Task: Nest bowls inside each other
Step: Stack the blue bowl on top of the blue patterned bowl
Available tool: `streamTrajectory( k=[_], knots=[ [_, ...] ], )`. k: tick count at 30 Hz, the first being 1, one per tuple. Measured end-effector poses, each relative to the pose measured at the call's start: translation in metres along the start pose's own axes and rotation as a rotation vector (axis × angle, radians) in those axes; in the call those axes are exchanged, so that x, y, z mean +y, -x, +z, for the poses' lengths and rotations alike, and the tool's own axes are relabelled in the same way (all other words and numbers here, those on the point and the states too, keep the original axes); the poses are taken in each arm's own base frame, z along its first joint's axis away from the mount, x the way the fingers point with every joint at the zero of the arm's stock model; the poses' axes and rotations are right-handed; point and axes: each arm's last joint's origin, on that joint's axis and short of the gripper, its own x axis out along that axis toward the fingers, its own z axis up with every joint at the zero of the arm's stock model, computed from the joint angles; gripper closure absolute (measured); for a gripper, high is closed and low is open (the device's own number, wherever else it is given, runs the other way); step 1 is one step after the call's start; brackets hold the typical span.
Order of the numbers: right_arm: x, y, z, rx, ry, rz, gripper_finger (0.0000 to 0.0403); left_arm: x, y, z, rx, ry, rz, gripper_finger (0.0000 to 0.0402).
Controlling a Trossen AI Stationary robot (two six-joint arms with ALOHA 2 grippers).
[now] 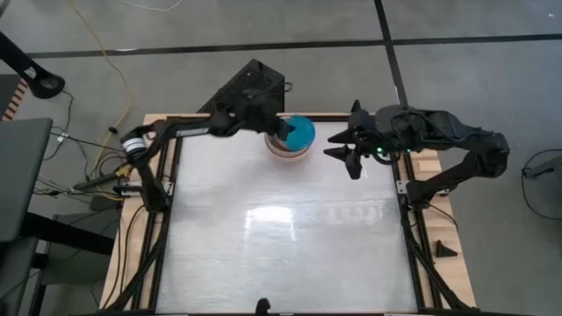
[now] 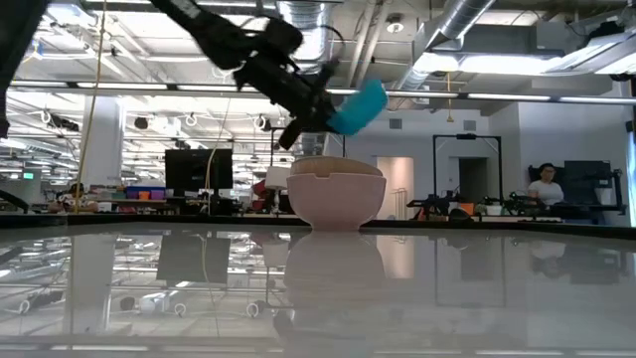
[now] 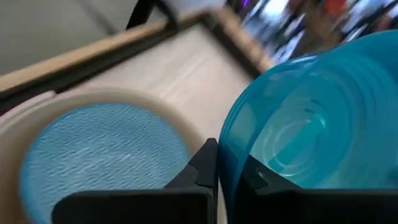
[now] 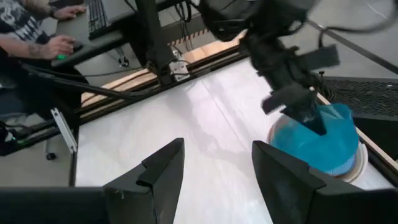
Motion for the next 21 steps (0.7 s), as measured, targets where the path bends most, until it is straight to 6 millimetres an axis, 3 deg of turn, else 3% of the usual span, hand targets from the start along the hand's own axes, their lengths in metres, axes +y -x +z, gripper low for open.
streamTrajectory(
  k=[4, 10, 21],
  knots=[
    [0.005, 0.019, -0.005, -0.022, -0.018, -0.013, 0.0180, 0.004, -0.018, 0.019, 0.138, -0.087, 0.133, 0.0401],
    [0.010, 0.045, -0.012, -0.082, -0.034, -0.055, 0.0180, 0.003, -0.034, 0.045, 0.187, -0.205, 0.277, 0.0401],
    [0.018, 0.060, -0.019, -0.109, -0.046, -0.051, 0.0180, 0.034, -0.061, 0.017, 0.454, -0.252, 0.452, 0.0401]
  ],
)
